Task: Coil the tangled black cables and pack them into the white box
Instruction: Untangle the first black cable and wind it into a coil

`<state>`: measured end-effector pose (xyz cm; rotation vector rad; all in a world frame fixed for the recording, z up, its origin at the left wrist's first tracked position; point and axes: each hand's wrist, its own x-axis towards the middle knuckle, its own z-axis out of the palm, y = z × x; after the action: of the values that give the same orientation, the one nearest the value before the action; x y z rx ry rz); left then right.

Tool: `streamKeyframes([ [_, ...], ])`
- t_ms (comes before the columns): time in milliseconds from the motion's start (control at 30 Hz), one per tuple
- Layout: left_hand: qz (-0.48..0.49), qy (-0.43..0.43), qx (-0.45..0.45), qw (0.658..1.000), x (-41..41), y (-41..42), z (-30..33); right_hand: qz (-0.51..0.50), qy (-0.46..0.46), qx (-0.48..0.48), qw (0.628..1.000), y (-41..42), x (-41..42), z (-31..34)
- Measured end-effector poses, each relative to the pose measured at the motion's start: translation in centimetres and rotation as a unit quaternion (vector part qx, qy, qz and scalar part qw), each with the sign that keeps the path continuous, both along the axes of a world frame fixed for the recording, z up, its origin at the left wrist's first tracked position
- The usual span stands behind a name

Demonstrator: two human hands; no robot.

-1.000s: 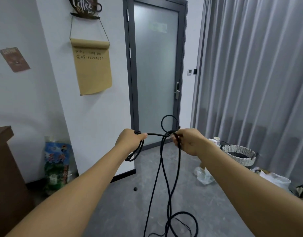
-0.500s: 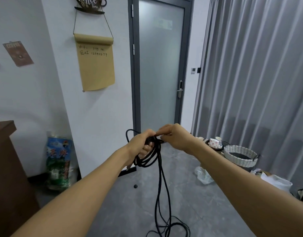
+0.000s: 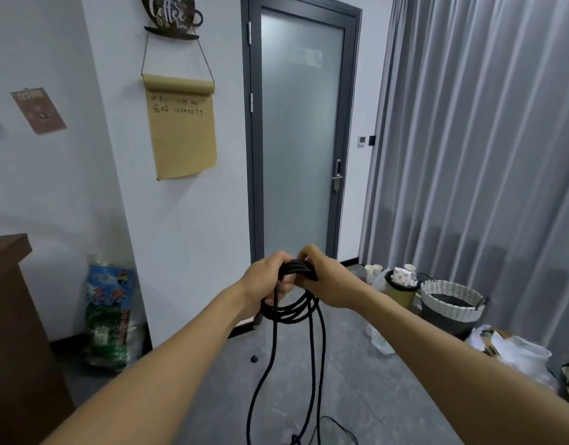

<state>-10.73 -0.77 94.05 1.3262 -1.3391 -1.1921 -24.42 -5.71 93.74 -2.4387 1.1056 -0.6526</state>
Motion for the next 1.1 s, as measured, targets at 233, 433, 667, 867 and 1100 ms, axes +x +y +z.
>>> streamKeyframes([
  [233,0.04,0.068,0.002,0.997,-0.2,-0.5,0.2,-0.069,0.0,-0.047,0.997,0.2,0.4,0.4],
  [433,0.147,0.009,-0.039,0.988,1.5,-1.5,0.2,-0.177,-0.194,0.083,0.961,-1.8,-1.6,1.2],
  [667,0.136,-0.242,0.028,0.96,1.8,-2.0,-0.6,-0.237,-0.179,0.09,0.951,-2.4,-2.9,1.1],
  [867,0.193,-0.121,-0.157,0.961,-0.7,-2.1,1.5,-0.255,-0.035,0.027,0.966,-2.1,-3.4,0.9],
  [1100,-0.042,-0.258,-0.139,0.955,-3.9,-3.1,0.4,-0.177,0.057,-0.004,0.983,-1.5,-3.1,1.1],
])
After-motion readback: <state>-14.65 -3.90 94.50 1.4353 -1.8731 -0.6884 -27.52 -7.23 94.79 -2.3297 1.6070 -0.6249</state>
